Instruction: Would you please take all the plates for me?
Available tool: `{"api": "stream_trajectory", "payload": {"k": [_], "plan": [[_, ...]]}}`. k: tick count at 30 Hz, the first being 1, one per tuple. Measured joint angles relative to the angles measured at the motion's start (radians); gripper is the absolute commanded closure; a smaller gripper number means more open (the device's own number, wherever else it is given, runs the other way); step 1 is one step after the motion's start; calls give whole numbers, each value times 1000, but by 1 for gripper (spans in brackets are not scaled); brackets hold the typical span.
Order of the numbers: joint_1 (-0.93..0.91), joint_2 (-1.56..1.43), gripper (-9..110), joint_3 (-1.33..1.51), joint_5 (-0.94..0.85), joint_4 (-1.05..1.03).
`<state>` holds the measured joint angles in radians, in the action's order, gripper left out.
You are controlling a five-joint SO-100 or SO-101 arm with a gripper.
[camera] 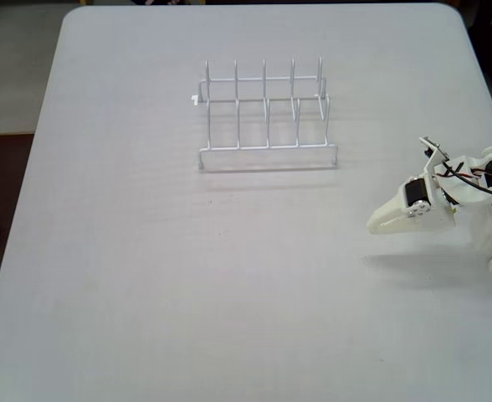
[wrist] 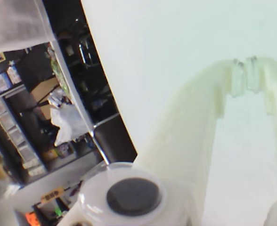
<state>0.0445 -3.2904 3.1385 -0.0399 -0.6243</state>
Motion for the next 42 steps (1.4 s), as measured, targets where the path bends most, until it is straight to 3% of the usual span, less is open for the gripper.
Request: {"api": "stream_trajectory", "payload": {"k": [42], "plan": [[-6, 0, 102, 2, 20, -9]]}}
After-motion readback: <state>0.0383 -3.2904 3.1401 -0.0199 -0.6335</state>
